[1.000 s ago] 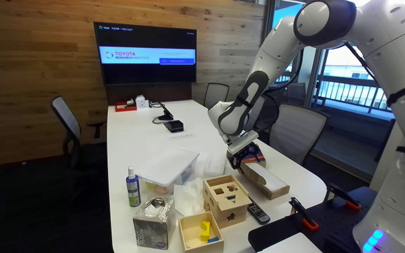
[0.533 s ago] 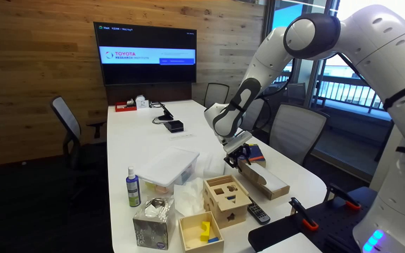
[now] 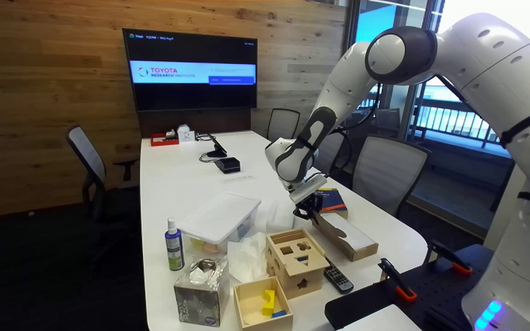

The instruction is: Close the cardboard box

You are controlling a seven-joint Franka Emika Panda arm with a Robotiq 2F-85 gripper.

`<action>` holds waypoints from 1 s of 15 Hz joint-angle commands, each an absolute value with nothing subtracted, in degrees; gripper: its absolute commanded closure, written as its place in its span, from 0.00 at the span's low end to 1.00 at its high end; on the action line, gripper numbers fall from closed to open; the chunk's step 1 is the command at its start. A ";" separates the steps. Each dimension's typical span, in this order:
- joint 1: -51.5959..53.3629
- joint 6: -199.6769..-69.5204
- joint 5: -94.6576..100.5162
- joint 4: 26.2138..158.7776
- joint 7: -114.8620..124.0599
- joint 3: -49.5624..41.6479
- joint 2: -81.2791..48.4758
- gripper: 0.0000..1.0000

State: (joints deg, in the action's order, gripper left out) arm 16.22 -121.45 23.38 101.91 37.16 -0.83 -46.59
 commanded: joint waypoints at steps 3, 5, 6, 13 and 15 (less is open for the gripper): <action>16.08 -125.29 22.35 107.53 36.81 -3.23 -40.89 0.99; 14.85 -129.65 21.90 109.60 35.94 -3.60 -40.73 0.99; 14.08 -132.06 21.34 110.53 35.56 -3.69 -41.01 0.99; 9.03 -151.92 15.74 119.87 32.06 -5.68 -39.94 0.99; 9.09 -152.95 14.98 121.45 29.20 -7.23 -38.71 0.99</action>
